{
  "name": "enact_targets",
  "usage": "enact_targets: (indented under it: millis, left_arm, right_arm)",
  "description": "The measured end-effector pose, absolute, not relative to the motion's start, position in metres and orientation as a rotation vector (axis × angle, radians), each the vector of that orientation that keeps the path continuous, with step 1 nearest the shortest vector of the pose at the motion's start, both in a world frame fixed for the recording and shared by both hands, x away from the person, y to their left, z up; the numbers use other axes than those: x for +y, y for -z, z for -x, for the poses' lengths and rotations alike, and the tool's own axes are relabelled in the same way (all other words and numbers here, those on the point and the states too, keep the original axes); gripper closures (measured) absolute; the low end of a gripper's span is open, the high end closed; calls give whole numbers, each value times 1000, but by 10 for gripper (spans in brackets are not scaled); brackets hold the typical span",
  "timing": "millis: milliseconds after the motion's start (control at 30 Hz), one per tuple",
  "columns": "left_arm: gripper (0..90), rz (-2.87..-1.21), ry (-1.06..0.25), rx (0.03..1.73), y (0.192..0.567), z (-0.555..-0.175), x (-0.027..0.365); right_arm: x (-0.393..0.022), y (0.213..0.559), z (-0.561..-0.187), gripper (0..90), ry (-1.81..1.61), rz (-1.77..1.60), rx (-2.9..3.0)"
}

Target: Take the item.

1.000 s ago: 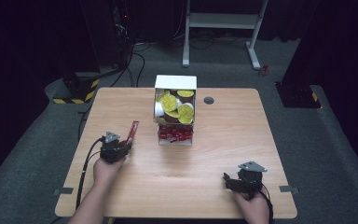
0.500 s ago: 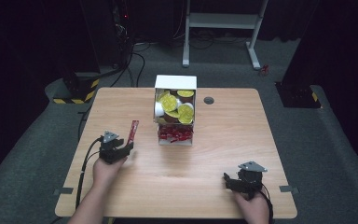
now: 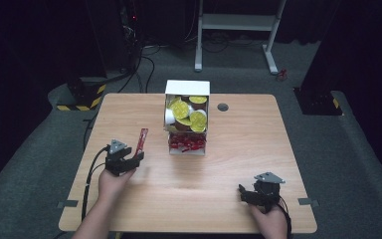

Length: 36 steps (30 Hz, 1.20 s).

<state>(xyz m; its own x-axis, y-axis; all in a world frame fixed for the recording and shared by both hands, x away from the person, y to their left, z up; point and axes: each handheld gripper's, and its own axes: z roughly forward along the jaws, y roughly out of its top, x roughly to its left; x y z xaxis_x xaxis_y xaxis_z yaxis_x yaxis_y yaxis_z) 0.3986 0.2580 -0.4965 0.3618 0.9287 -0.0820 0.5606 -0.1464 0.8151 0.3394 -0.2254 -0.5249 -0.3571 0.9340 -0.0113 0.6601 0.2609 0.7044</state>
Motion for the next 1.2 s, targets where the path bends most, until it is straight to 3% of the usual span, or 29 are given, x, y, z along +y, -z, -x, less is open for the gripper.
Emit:
enact_targets:
  millis: [900,1200]
  left_arm:
    - [359,-1792,-504,1244,479,-365,269]
    - [350,-1874,-512,1224,491,-338,281]
  right_arm:
    - [-225,525,-339,118,-860,-1445,2110]
    - [-225,525,-339,118,-860,-1445,2110]
